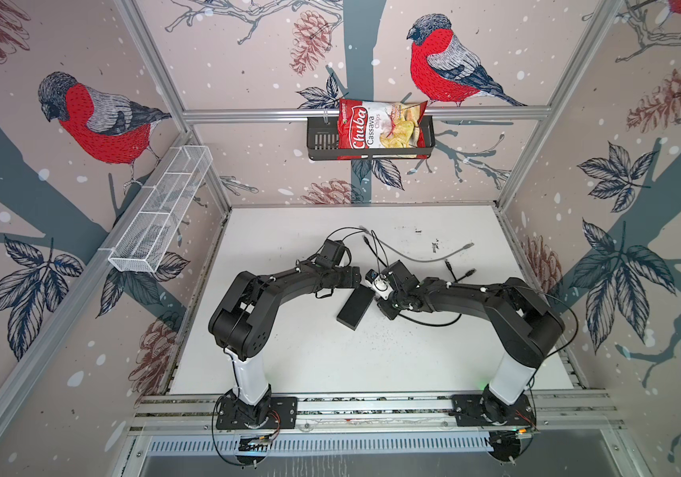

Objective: Insert the plug into the switch port

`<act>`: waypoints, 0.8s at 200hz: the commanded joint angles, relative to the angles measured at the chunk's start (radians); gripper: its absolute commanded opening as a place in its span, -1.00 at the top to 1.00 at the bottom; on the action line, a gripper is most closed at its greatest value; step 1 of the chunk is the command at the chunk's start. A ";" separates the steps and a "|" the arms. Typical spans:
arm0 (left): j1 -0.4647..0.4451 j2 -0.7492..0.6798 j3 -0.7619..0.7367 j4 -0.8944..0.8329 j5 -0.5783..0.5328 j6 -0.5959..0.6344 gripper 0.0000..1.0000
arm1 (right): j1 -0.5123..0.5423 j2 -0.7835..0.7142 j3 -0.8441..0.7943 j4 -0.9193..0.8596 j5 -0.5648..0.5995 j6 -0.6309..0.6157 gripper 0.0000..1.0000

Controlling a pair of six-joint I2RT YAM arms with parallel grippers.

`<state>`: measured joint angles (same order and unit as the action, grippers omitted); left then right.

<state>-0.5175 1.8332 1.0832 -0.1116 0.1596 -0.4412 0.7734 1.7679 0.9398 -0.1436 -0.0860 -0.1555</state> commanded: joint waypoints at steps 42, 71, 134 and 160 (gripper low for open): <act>0.003 0.018 0.000 -0.064 -0.028 -0.032 -0.76 | 0.016 0.011 0.019 -0.039 0.015 -0.012 1.00; 0.003 0.019 -0.012 -0.050 -0.009 -0.030 -0.76 | 0.020 0.014 0.025 -0.040 0.019 -0.017 1.00; 0.004 0.037 -0.008 -0.057 0.006 -0.017 -0.72 | 0.023 0.023 0.045 -0.050 0.030 -0.023 1.00; 0.004 0.012 -0.019 -0.062 -0.021 -0.024 -0.72 | 0.024 0.020 0.039 -0.057 0.055 -0.015 1.00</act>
<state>-0.5175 1.8587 1.0752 -0.0978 0.1539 -0.4629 0.7940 1.7878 0.9783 -0.1818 -0.0605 -0.1631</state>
